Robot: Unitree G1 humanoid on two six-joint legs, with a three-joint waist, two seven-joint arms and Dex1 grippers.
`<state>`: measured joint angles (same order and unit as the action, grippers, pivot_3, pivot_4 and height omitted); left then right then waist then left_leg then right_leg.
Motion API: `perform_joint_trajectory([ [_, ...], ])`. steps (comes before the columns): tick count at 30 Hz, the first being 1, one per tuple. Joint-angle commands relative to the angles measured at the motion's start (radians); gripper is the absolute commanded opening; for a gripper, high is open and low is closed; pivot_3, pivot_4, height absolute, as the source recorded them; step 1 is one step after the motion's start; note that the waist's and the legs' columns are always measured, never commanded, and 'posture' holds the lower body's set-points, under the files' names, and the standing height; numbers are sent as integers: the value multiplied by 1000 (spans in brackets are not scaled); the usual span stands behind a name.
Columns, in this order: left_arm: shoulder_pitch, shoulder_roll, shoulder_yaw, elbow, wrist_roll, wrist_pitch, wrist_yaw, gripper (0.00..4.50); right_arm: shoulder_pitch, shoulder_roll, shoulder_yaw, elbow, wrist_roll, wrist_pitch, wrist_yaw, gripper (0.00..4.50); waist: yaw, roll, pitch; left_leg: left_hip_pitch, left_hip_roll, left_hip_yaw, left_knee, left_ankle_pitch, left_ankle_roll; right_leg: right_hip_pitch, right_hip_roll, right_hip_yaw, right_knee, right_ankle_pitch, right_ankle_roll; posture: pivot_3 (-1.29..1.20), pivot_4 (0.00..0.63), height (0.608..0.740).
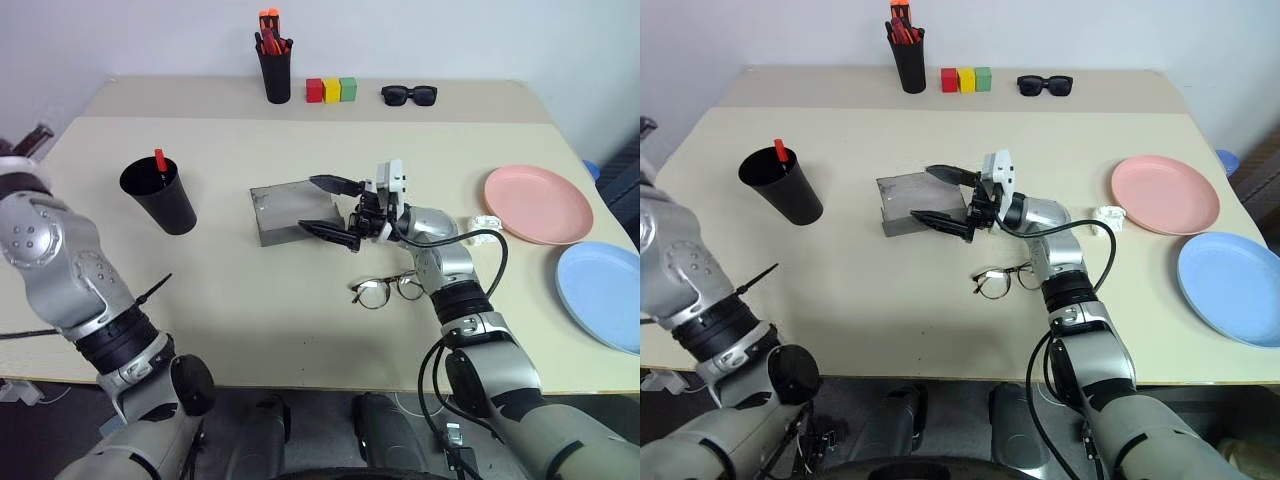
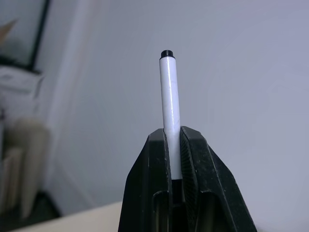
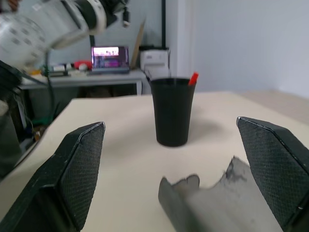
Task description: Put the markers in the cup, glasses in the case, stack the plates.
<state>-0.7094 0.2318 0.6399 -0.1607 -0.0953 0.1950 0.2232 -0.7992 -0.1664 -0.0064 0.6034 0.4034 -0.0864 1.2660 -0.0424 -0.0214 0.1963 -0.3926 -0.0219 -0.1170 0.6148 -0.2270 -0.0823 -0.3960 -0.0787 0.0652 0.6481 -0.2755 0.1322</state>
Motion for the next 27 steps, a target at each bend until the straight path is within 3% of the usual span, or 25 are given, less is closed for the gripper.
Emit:
perform_joint_trajectory([
  [1, -64, 47, -120, 185, 23, -214, -83, 37, -27, 11, -28, -31, 36, -7, 2, 4500, 1, 0, 0, 0, 0, 0, 0, 0, 0, 0, 0, 0, 0, 0, 0, 0, 150, 740],
  [10, -130, 96, -223, 558, 53, -476, -92, 37, 10, -6, -28, -81, 29, -6, -21, 4500, -6, 0, 0, 0, 0, 0, -1, 0, 0, -2, 0, 0, 1, 0, 0, 0, 150, 740],
  [27, 10, 58, -313, 520, 46, -460, -93, 37, 41, -24, -22, -130, 25, 3, -47, 4500, -2, 0, 0, -1, 0, 0, -1, 0, 0, -2, 0, 0, 1, 0, 0, 0, 150, 740],
])
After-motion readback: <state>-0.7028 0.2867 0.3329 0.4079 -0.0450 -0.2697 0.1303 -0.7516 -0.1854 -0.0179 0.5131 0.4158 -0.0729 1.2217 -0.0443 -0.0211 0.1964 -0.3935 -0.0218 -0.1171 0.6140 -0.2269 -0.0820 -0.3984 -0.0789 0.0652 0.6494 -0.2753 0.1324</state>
